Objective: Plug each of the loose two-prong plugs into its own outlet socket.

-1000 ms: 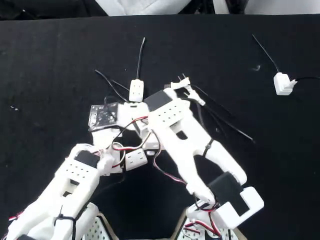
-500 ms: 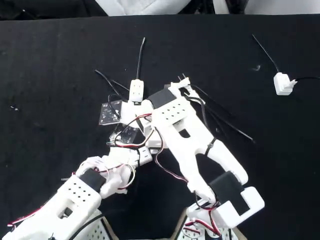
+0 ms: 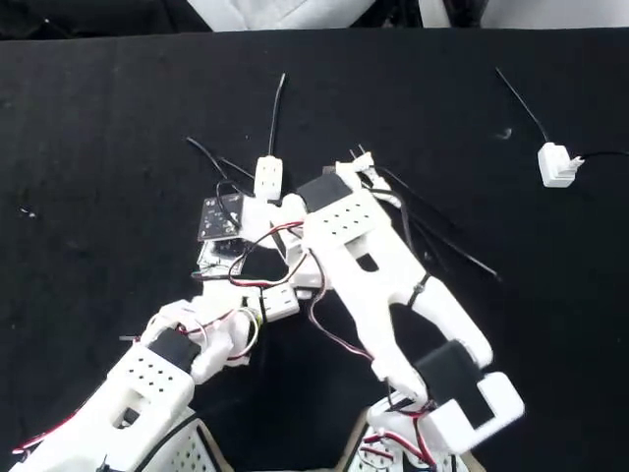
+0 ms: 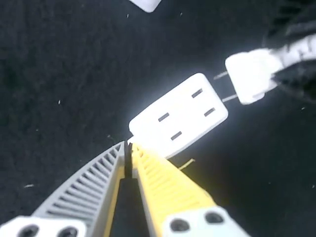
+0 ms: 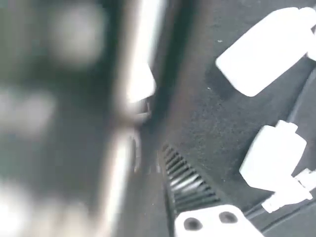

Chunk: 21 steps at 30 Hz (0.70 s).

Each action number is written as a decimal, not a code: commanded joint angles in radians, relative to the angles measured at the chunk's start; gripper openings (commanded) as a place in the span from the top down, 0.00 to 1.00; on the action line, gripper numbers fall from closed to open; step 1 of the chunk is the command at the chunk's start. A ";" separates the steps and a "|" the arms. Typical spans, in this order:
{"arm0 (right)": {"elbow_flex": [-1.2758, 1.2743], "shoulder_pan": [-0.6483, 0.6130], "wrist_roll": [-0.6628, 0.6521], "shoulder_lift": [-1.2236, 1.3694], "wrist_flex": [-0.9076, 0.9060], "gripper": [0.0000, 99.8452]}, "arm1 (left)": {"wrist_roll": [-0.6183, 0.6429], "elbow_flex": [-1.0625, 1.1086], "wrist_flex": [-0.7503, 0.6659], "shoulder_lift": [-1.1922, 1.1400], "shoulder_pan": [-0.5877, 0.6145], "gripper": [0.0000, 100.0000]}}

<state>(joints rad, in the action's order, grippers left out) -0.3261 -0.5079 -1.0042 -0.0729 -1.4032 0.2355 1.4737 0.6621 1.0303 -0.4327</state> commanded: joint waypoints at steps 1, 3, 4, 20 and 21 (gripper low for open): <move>0.015 0.018 0.009 -0.070 0.011 0.99 | 0.012 -0.015 -0.031 0.008 0.002 0.96; -0.002 0.014 0.009 -0.071 0.014 0.99 | 0.012 -0.013 -0.057 0.008 0.008 0.96; -0.008 0.012 0.009 -0.070 0.023 0.99 | 0.012 -0.008 -0.078 0.008 0.010 0.96; -0.064 -0.071 0.025 -0.073 0.080 0.99 | 0.012 0.021 -0.104 0.008 0.002 0.96; -0.062 -0.080 0.038 -0.073 0.083 0.99 | 0.012 0.021 -0.104 0.008 0.002 0.96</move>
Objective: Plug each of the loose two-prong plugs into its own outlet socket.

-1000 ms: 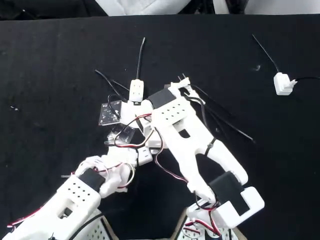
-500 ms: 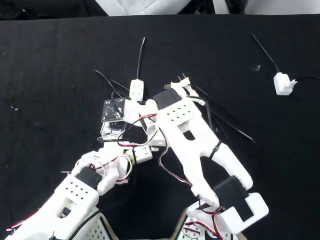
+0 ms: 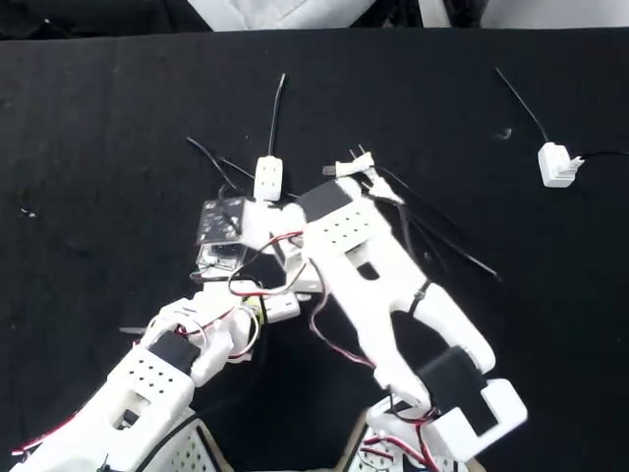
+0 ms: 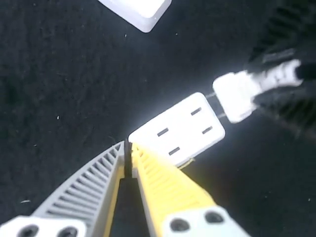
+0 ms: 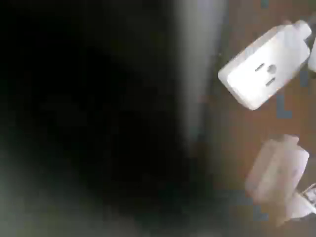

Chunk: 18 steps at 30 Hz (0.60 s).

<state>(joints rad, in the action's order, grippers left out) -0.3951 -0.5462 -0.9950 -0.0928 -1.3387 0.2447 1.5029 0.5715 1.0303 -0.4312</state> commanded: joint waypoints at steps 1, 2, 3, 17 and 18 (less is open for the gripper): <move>0.008 -0.049 0.032 -0.053 0.020 0.99 | 0.003 -0.008 -0.014 0.008 0.001 0.96; 0.008 -0.054 0.032 -0.053 0.020 0.99 | 0.003 -0.008 -0.014 0.008 0.001 0.96; 0.008 -0.057 0.034 -0.053 0.020 0.99 | 0.003 -0.008 -0.014 0.008 0.001 0.96; 0.107 0.032 0.029 -0.054 -0.051 0.99 | 0.002 -0.008 -0.006 0.018 0.036 0.96; 0.130 0.032 0.029 -0.054 -0.083 0.99 | 0.002 -0.015 -0.005 0.018 0.061 0.96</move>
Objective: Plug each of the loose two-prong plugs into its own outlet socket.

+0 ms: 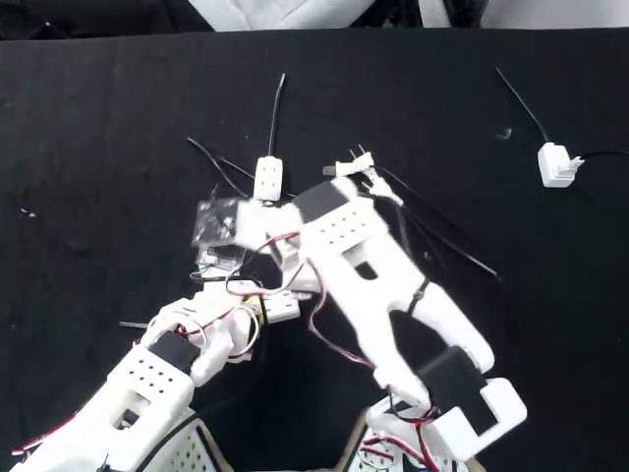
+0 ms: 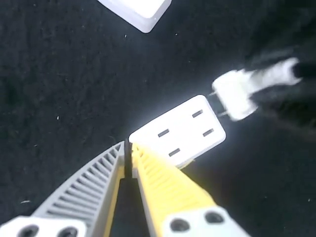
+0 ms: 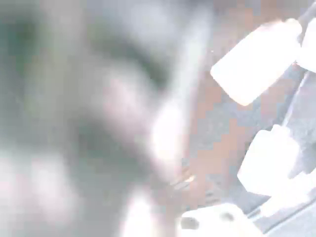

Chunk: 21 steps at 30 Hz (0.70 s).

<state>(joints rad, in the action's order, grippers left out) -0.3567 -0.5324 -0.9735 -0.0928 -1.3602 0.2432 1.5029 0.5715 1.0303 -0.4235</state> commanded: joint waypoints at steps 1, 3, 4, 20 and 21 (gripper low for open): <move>0.116 0.017 0.008 -0.054 -0.092 0.99 | 0.003 -0.018 0.000 0.020 0.082 0.96; 0.163 0.018 0.008 -0.054 -0.144 0.99 | 0.003 -0.045 0.037 0.020 0.128 0.96; 0.186 0.020 0.008 -0.054 -0.164 0.99 | 0.003 -0.064 0.068 0.020 0.143 0.96; 0.110 -0.098 -0.041 -0.045 -0.115 0.99 | -0.114 -0.065 0.138 0.018 0.283 0.96; 0.099 -0.098 -0.041 -0.045 -0.109 0.99 | -0.114 -0.065 0.138 0.018 0.283 0.96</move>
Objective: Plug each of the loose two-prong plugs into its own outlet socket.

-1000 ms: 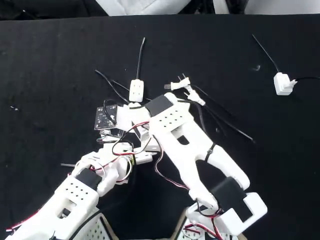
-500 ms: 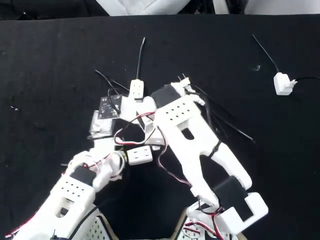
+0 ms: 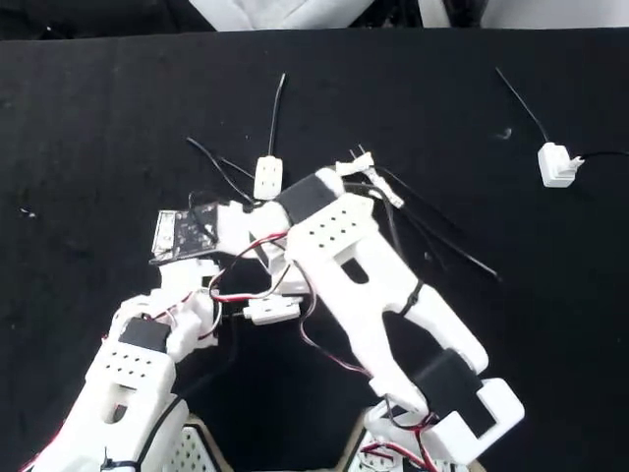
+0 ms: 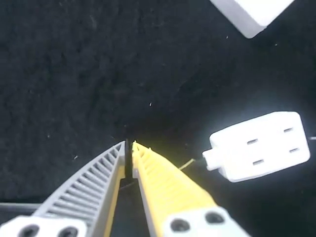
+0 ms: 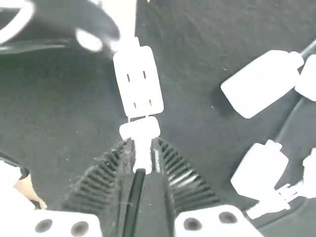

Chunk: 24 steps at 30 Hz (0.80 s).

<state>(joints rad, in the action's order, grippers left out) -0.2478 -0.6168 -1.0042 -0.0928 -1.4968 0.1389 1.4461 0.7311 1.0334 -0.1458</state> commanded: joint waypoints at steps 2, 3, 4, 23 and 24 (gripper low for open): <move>-0.021 -0.014 -0.011 -0.045 0.038 0.99 | -0.009 -0.010 -0.018 0.015 0.005 0.96; -0.021 -0.014 -0.008 -0.045 0.043 0.99 | -0.009 -0.010 -0.018 0.015 0.005 0.96; -0.021 -0.014 -0.008 -0.045 0.043 0.99 | -0.009 -0.010 -0.018 0.015 0.005 0.96; -0.108 -0.014 -0.068 -0.045 0.141 0.99 | -0.011 -0.012 -0.017 0.015 -0.001 0.96; -0.108 -0.014 -0.068 -0.045 0.141 0.99 | -0.012 -0.012 -0.017 0.015 -0.001 0.96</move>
<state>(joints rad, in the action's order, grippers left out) -0.3613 -0.6214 -1.0595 -0.0974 -1.3679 0.1358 1.4477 0.7265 1.0334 -0.1473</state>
